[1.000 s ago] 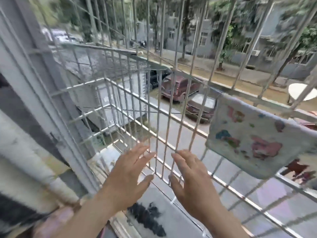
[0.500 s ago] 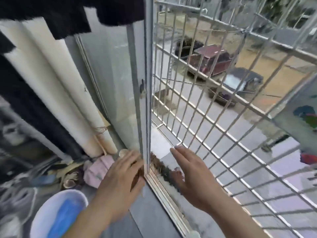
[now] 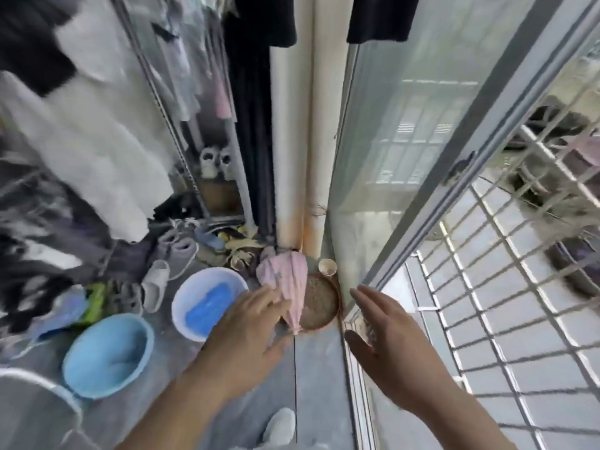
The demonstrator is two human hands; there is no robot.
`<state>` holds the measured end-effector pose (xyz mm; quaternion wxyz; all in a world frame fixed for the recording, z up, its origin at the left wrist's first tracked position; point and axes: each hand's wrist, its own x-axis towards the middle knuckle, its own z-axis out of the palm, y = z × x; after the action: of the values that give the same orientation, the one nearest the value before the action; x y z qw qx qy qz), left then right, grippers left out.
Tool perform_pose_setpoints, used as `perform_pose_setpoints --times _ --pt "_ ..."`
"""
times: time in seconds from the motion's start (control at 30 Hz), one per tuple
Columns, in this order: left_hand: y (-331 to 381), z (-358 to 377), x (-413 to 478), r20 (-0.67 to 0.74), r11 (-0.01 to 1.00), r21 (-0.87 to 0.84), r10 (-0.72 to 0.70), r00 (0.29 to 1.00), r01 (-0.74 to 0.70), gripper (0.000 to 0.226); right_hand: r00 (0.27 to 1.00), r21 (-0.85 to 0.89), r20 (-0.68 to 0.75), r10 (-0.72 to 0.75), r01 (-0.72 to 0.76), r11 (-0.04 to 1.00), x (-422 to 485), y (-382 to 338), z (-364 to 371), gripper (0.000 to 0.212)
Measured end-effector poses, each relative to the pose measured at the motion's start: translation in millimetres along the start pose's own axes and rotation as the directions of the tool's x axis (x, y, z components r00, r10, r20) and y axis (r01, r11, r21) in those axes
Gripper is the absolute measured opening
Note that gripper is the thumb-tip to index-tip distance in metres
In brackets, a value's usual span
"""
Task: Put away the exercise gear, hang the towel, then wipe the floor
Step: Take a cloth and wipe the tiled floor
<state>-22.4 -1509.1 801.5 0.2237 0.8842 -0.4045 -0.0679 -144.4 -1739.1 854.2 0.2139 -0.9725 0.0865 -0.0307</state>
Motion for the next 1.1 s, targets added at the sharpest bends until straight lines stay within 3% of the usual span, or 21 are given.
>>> perform_pose_setpoints --times 0.13,0.3,0.47,0.6,0.8,0.93,1.1 --pt "-9.9 -7.2 -63.0 -0.03 0.976 0.052 -0.208 0.978 0.21 0.056 0.984 0.08 0.075 -0.161 0.155 0.985 12.4 -16.5 30.5 0.062" --pt "-29.8 -22.0 -148.7 -0.155 0.891 0.025 -0.444 0.883 0.453 0.057 0.915 0.129 0.209 -0.345 0.324 0.937 28.3 -71.5 71.3 0.064" --pt "-63.9 -44.1 -232.9 -0.296 0.762 -0.017 -0.622 0.725 0.647 0.056 0.783 0.157 0.284 -0.554 0.532 0.832 46.7 -159.8 103.8 0.063" --pt "-97.8 -54.3 -293.1 -0.367 0.63 -0.107 -0.744 0.559 0.769 0.053 0.707 0.188 0.293 -0.644 0.618 0.764 62.5 -232.5 138.0 0.058" --pt "-173.5 -85.8 -385.4 -0.382 0.49 -0.177 -0.833 0.4 0.853 0.056 0.599 0.236 0.346 -0.722 0.689 0.685 85.6 -366.7 214.7 0.057" --pt "-227.4 -121.2 -439.4 -0.408 0.455 -0.164 -0.839 0.359 0.875 0.054 0.524 0.291 0.347 -0.778 0.728 0.621 98.5 -459.0 250.3 0.054" --pt "-289.6 -165.5 -463.2 -0.489 0.475 -0.19 -0.805 0.336 0.859 0.052 0.494 0.285 0.345 -0.798 0.755 0.59 128.5 -542.4 277.8 0.054"
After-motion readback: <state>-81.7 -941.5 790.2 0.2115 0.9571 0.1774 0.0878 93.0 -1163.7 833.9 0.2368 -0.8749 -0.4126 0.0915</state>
